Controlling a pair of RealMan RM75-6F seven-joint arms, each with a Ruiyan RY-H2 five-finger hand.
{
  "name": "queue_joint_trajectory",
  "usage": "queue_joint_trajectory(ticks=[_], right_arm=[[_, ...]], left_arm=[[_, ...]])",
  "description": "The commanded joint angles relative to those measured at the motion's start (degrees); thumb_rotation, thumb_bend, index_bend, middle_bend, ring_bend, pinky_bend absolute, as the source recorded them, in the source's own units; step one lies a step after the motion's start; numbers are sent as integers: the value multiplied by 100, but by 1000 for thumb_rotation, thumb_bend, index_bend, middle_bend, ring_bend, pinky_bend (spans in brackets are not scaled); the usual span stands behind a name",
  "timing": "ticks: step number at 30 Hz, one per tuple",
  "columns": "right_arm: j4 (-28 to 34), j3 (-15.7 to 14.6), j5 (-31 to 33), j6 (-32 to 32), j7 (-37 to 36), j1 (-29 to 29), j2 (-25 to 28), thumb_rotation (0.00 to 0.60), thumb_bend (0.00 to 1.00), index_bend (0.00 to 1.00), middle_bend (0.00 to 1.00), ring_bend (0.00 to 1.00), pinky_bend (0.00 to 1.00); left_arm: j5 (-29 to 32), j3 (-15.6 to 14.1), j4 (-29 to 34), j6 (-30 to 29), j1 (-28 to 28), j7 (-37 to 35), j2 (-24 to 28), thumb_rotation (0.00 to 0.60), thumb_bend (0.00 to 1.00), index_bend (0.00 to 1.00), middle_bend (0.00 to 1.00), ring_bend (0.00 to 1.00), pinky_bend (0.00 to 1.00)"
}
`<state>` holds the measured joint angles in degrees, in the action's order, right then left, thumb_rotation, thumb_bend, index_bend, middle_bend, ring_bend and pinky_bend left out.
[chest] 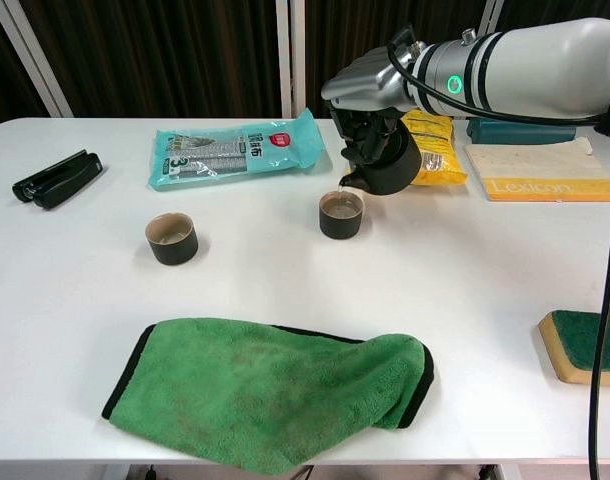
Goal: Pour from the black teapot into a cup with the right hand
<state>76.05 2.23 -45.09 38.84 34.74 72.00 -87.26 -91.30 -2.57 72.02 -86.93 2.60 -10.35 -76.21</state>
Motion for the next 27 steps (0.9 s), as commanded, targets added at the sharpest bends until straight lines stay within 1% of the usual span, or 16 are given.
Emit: queue_joint_trajectory(ticks=[1, 7, 14, 22, 27], right_arm=[[-9, 65, -123, -47, -189, -76, 26, 600, 526, 1000, 1000, 973, 551], [11, 164, -380, -37, -522, -204, 100, 600, 524, 1000, 1000, 973, 551], [43, 312, -782, -5, -1081, -424, 205, 600, 527, 1000, 1000, 973, 551], [151, 552, -1450, 261, -2148, -879, 380, 600, 525, 1000, 1000, 973, 551], [338, 551, -1795, 458, -2713, -1247, 646, 600, 517, 1000, 1000, 973, 552]], left_arm=[[-1, -1, 3, 4, 2, 5, -1, 600, 130, 214, 86, 74, 226], [-4, 1, 13, 12, 10, 20, -7, 600, 130, 214, 86, 74, 226], [-12, 1, 31, 10, 16, 42, -5, 600, 130, 214, 86, 74, 226], [-11, -1, 53, 2, 11, 56, 5, 600, 130, 214, 86, 74, 226], [-23, -2, 77, 7, 22, 81, 12, 600, 130, 214, 86, 74, 226]])
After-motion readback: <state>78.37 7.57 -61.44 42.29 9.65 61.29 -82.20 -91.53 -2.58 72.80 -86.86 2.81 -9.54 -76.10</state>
